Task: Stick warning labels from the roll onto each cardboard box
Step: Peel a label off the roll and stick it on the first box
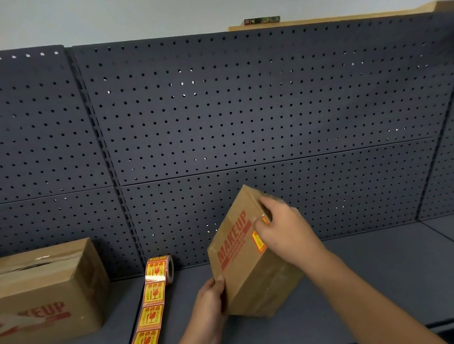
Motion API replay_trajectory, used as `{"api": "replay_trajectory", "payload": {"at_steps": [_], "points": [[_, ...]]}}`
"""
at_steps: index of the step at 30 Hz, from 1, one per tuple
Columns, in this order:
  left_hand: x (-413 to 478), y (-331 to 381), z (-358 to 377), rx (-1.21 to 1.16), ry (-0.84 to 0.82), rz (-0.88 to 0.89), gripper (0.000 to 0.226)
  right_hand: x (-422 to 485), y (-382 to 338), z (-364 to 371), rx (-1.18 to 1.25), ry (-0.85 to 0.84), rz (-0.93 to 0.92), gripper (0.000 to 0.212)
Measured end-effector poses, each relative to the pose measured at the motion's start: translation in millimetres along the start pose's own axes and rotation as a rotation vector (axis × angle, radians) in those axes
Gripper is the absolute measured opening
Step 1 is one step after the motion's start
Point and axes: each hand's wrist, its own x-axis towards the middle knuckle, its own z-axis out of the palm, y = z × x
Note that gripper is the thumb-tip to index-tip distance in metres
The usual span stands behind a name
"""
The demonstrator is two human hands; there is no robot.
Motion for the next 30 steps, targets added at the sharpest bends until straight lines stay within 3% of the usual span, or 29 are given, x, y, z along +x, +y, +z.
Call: {"api": "replay_trajectory", "payload": {"at_steps": [4,7,12,18,21,24,27,30], "points": [[-3.8,-5.8,1.2,0.05,0.061,0.005,0.025,0.5,-11.4,27.8,-0.232,0.003,-0.044,0.032],[0.5,-8.2,-4.5,0.256,0.135,0.078,0.024,-0.8,-25.5,46.4,-0.343,-0.059,-0.045,0.052],[8.6,-16.1,-14.4,0.555,0.195,0.194,0.034,-7.1,-53.2,76.3,-0.497,-0.148,-0.072,0.066],[4.2,-17.2,-16.8,0.56,0.219,0.17,0.016,-11.7,-64.2,101.1,-0.636,-0.176,-0.089,0.081],[-5.5,-7.7,-15.5,0.487,0.19,0.181,0.025,-12.6,-61.3,93.9,-0.591,-0.178,-0.102,0.073],[-13.8,7.0,-10.7,0.335,0.17,0.2,0.025,-14.1,-61.5,78.7,-0.317,-0.103,-0.119,0.055],[-21.1,29.8,-2.0,0.207,0.197,0.317,0.022,-17.0,-57.8,53.0,-0.125,0.068,-0.159,0.044],[-29.9,53.8,5.3,0.237,0.195,0.446,0.019,-20.3,-37.1,26.7,-0.069,0.242,-0.136,0.04]]}}
